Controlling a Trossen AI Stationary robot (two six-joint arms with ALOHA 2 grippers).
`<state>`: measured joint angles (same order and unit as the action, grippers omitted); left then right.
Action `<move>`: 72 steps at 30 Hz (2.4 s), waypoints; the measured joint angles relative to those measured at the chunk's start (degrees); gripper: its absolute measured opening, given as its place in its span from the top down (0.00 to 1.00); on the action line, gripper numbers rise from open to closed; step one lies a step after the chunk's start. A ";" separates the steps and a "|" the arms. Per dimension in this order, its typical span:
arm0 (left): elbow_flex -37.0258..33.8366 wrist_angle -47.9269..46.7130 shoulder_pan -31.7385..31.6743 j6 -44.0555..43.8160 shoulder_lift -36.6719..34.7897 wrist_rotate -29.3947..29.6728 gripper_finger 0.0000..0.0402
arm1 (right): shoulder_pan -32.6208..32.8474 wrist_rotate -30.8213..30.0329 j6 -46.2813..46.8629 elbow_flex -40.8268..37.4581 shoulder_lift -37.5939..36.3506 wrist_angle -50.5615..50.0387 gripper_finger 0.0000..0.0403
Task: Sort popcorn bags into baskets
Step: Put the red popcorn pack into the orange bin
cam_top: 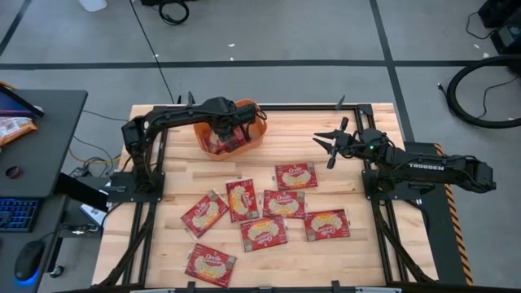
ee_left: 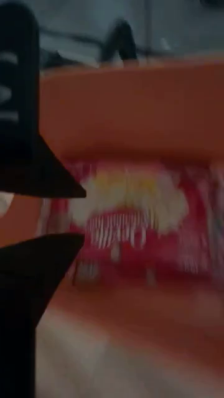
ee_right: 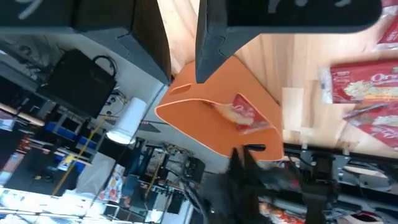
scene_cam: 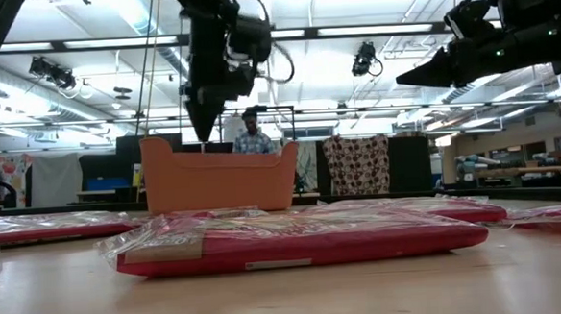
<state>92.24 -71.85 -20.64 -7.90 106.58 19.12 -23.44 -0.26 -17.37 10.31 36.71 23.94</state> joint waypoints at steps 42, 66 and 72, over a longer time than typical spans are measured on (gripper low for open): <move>-28.28 27.57 41.42 36.23 0.05 10.21 0.46 | 0.00 -0.78 -0.68 0.00 0.02 -0.39 0.80; -32.43 40.49 42.39 35.36 0.14 8.36 0.54 | -0.02 -0.13 -0.76 0.00 0.00 -0.01 0.80; -32.50 43.66 42.38 30.87 0.27 5.81 0.73 | -0.02 -0.13 -0.81 0.00 0.00 -0.01 0.80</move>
<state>59.75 -28.18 21.74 22.97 106.85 24.93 -23.46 -0.38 -18.17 10.31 36.71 23.92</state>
